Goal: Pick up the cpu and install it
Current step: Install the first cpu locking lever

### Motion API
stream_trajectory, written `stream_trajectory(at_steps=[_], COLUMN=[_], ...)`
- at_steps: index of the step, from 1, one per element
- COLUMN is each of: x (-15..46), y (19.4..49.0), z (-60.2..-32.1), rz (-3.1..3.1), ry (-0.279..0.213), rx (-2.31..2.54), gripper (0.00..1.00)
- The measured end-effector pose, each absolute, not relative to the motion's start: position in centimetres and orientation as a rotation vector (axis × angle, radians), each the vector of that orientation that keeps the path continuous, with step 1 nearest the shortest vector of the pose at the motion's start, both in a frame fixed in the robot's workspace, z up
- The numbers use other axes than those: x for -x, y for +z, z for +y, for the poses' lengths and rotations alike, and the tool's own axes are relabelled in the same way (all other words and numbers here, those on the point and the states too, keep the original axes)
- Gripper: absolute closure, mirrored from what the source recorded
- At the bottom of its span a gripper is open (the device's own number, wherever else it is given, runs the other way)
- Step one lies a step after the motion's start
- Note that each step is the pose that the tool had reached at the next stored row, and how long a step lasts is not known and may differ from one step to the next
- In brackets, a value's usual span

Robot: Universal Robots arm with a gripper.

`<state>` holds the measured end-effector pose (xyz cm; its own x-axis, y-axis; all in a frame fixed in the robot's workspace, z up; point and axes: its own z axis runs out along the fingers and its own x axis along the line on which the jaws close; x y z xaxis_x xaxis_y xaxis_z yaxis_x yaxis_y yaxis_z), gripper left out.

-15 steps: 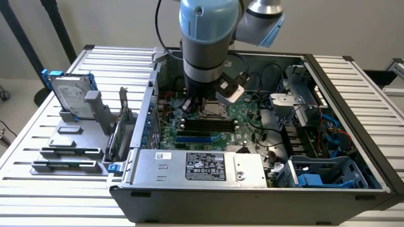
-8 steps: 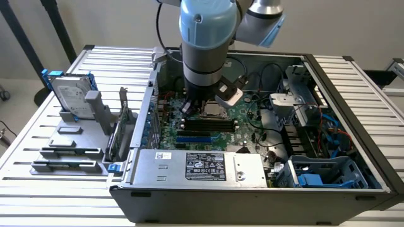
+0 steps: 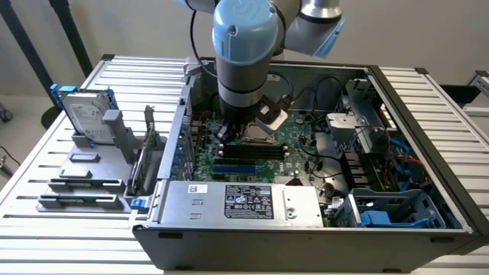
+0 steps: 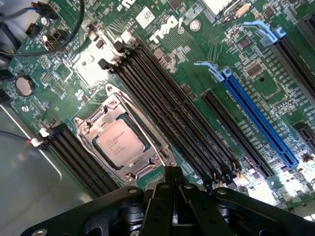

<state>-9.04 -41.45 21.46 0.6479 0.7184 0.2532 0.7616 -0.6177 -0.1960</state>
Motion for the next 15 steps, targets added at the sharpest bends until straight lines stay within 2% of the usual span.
stream_trajectory(at_steps=[15], x=[9.0], y=[20.1], z=[-40.6], rz=[-1.206], ry=[-0.198], rx=[2.613], gripper=[0.89])
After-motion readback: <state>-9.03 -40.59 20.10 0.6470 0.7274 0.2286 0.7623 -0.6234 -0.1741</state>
